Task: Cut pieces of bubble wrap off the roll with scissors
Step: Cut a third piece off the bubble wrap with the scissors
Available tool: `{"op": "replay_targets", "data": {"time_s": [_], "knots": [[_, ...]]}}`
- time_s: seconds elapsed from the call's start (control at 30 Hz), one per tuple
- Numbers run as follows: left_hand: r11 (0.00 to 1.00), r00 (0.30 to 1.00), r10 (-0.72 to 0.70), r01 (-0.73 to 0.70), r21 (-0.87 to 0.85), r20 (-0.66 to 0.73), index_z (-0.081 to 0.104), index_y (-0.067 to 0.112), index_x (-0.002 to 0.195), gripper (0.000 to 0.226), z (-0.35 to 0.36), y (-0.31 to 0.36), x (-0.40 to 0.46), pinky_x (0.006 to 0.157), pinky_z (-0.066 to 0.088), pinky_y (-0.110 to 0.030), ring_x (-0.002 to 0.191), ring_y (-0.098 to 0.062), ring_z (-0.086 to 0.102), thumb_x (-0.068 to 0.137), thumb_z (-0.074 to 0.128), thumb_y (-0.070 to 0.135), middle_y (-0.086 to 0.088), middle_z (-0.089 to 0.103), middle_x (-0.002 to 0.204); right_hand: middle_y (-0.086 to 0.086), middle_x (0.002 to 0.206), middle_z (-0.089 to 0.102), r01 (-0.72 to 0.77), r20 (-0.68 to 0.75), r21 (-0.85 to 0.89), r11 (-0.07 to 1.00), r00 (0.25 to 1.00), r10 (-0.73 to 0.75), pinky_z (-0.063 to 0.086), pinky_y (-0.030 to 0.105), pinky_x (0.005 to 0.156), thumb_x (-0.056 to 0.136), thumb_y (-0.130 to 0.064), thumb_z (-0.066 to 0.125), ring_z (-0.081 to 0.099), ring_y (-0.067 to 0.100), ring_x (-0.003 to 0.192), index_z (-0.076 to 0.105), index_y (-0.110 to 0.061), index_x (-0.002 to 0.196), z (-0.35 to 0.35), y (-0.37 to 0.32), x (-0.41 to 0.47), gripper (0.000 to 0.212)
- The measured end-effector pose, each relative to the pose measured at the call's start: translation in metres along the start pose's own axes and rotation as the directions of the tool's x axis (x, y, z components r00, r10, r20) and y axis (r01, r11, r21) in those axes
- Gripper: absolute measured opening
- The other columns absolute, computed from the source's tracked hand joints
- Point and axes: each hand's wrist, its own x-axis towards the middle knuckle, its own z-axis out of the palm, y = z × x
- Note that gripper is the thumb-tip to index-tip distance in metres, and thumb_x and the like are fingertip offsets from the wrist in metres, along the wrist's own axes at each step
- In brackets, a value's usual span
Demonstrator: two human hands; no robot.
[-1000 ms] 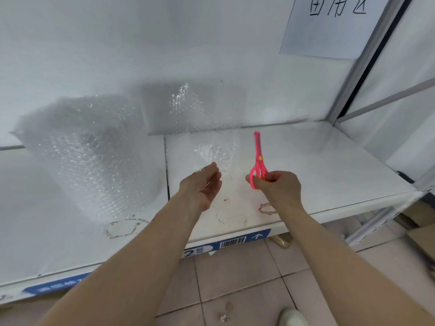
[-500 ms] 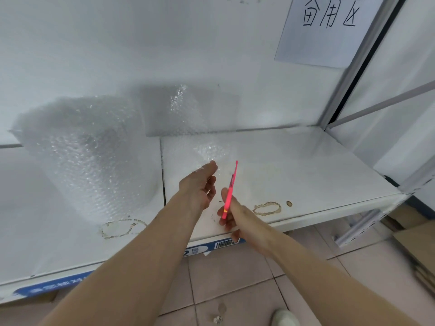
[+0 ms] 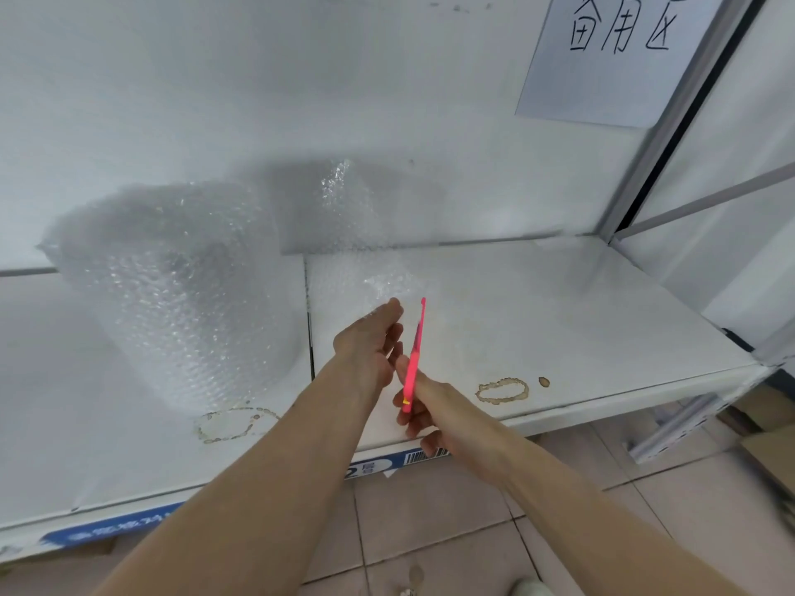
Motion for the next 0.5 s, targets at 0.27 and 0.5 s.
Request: {"op": "replay_targets", "data": {"time_s": [0.27, 0.5], "knots": [[0.999, 0.997, -0.042, 0.041, 0.006, 0.062, 0.073, 0.014, 0.088, 0.018, 0.001, -0.001, 0.002, 0.071, 0.055, -0.03, 0.072, -0.009, 0.063, 0.074, 0.084, 0.013, 0.001, 0.072, 0.08, 0.0, 0.079, 0.057, 0.007, -0.044, 0.028, 1.0, 0.999, -0.006, 0.04, 0.024, 0.055, 0.089, -0.072, 0.039, 0.052, 0.015, 0.07, 0.058, -0.016, 0.088, -0.002, -0.004, 0.011, 0.059], [0.992, 0.991, -0.1, 0.093, 0.082, 0.088, 0.076, 0.012, 0.104, 0.034, -0.001, 0.003, 0.004, 0.051, 0.052, -0.026, 0.074, -0.012, 0.066, 0.072, 0.085, 0.019, 0.0, 0.069, 0.077, 0.001, 0.078, 0.059, 0.065, -0.06, 0.045, 0.997, 0.996, -0.063, 0.04, 0.025, 0.057, 0.092, -0.067, 0.04, 0.052, 0.016, 0.07, 0.058, -0.015, 0.088, -0.003, -0.005, 0.019, 0.055]]}}
